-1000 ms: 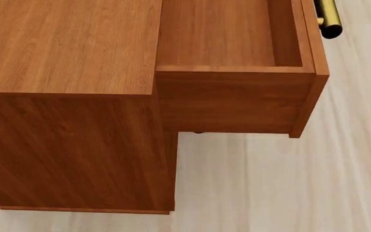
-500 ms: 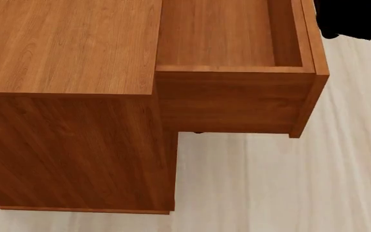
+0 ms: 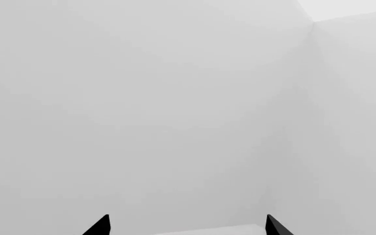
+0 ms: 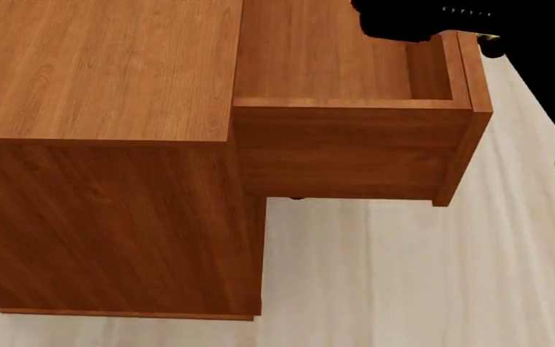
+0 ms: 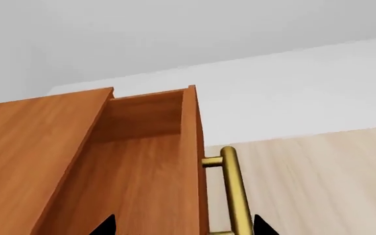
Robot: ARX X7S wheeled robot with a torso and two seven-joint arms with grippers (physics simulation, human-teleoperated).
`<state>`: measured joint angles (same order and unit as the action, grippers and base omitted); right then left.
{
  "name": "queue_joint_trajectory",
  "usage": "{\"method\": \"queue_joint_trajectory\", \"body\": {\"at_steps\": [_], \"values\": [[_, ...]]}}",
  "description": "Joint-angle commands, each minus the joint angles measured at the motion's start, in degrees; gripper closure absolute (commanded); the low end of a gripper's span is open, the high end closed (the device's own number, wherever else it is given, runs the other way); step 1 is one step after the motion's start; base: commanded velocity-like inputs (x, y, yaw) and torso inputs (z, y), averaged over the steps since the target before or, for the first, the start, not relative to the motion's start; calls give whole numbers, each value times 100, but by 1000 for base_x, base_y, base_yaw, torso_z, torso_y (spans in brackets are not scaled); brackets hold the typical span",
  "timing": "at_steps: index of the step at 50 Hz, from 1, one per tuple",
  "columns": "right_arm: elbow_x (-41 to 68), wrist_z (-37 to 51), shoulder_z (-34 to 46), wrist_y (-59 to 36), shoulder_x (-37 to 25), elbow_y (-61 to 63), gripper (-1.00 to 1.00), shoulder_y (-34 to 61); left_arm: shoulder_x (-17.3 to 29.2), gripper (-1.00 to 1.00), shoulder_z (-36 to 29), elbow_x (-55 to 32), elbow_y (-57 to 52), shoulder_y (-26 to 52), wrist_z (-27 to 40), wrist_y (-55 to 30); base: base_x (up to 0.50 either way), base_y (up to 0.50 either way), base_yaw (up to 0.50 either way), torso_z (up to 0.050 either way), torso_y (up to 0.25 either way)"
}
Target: Close the bottom drawer of the cabinet and open the top drawer.
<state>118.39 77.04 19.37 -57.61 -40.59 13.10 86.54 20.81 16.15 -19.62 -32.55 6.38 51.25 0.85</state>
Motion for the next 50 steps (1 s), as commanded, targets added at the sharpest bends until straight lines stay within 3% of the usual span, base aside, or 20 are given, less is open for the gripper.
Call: {"method": "queue_joint_trajectory", "body": {"at_steps": [1, 9, 14, 17, 20, 24, 34, 36, 40, 50], "values": [[-619, -582, 400, -177, 353, -669, -100, -33, 11, -100, -2, -21, 13, 6, 3, 9, 0, 0, 0, 0, 0], [-1180, -429, 1057, -335, 516, -1961, -100, -238, 3, -100, 5, -32, 33, -16, -4, 61, 0, 0, 0, 0, 0], [-1138, -385, 1245, -503, 471, -2234, -100, -334, -108, -100, -11, 63, 213, -147, -88, 380, 0, 0, 0, 0, 0], [-1195, -359, 1329, -531, 447, -2338, -100, -403, 8, -100, 5, -31, 20, -20, 16, 61, 10, 0, 0, 0, 0], [-1462, -171, 1543, -628, 386, -2434, -100, -389, -140, -100, -19, 80, 289, -182, -116, 491, 4, 0, 0, 0, -12], [-1696, -75, 1770, -774, 323, -2686, -100, -339, 25, -100, -5, -43, 19, -10, 27, 34, 4, 0, 3, 0, -11], [-1990, -34, 1857, -829, 27, -3070, -100, -117, 35, -100, -1, -59, 9, -6, 39, 31, 7, 0, 3, 0, -10], [-2037, 0, 1891, -890, -56, -3082, -100, -66, -91, -100, -21, 48, 216, -153, -66, 393, 0, 0, 3, 0, -10], [-2076, 17, 1893, -927, -186, -3147, -100, 3, 45, -100, -11, -48, 2, -3, 55, 20, 8, 0, 1, 0, -9], [-2187, 131, 1906, -963, -447, -3226, -100, 120, 21, -100, -18, -27, 51, -46, 41, 108, 4, 0, 1, 0, -8]]}}
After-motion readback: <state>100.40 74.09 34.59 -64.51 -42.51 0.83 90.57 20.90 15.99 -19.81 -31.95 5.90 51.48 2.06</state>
